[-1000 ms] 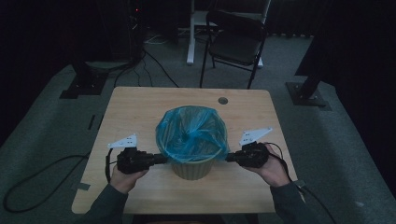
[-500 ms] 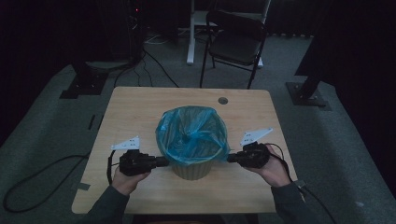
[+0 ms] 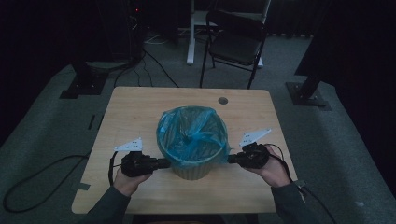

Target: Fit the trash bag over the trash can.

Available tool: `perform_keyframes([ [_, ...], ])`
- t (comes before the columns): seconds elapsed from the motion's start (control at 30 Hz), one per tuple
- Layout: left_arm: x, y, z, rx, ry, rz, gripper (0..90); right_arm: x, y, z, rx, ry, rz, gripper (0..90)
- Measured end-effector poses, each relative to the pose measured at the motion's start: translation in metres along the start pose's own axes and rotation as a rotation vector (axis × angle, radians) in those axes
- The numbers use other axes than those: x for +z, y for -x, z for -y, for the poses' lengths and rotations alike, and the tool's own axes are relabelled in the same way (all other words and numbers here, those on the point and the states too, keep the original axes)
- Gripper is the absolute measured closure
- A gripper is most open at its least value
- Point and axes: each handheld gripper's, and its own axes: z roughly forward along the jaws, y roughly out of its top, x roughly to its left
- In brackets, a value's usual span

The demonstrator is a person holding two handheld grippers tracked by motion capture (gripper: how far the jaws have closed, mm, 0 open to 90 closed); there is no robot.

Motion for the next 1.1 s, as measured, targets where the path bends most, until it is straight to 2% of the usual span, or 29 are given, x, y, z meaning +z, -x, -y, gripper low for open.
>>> perform_keyframes([
  [0.3,-0.002,-0.008,0.003,-0.037,0.005,-0.015,85.1,-0.004,0.009,0.009,0.035,-0.019,0.052,90.0],
  [0.63,-0.007,-0.008,0.004,-0.046,0.021,-0.02,79.8,-0.005,0.013,0.014,0.058,-0.021,0.056,89.9],
  [0.7,-0.012,-0.007,0.005,-0.047,0.039,-0.016,71.8,-0.005,0.014,0.014,0.056,-0.037,0.062,80.6],
  [0.8,-0.018,-0.007,0.005,-0.049,0.061,-0.015,65.5,-0.006,0.014,0.015,0.054,-0.035,0.071,76.0],
  [0.87,-0.026,-0.007,0.005,-0.049,0.088,-0.019,63.4,-0.012,0.014,0.016,0.055,-0.015,0.08,71.0],
  [1.1,-0.042,-0.007,-0.001,-0.034,0.132,-0.062,60.7,-0.028,0.016,0.01,0.06,0.038,0.104,68.7],
])
